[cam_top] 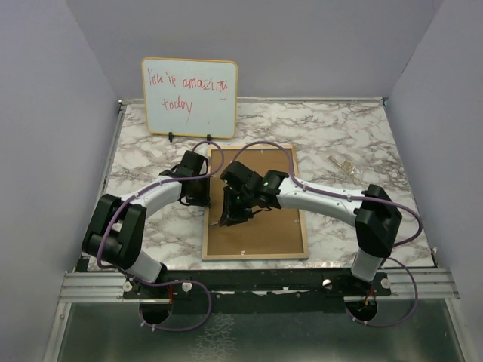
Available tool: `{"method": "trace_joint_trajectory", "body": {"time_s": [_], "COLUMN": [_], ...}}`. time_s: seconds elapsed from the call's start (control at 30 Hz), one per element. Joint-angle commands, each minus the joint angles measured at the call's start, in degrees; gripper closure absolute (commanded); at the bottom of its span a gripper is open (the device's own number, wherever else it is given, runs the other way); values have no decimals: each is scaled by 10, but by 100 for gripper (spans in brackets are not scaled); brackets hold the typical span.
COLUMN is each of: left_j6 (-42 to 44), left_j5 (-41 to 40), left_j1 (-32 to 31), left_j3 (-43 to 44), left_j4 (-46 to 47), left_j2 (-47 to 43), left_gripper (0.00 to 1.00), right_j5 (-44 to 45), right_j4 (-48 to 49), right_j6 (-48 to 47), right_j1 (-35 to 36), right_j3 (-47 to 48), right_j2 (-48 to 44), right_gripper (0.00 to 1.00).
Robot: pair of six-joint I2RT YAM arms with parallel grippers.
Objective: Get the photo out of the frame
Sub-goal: Release the photo frame item from the photo frame.
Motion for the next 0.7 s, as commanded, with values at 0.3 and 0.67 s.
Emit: {"method": "trace_joint_trajectory", "body": {"time_s": [0.3,0.67], "left_j6": [17,17], "left_j5": [-21,-21], "left_j1": [0,0], "left_j3": [-2,-3], "left_j4": [-8,-8], "left_j2": [3,4], "left_gripper": [89,89], "right_j5": [74,41], "right_j4": [-52,-12], "right_j6": [-4,-6], "right_j1": [4,4], "right_j3": [-24,-7], "right_j2": [-45,-3], "right_gripper": [100,100]}}
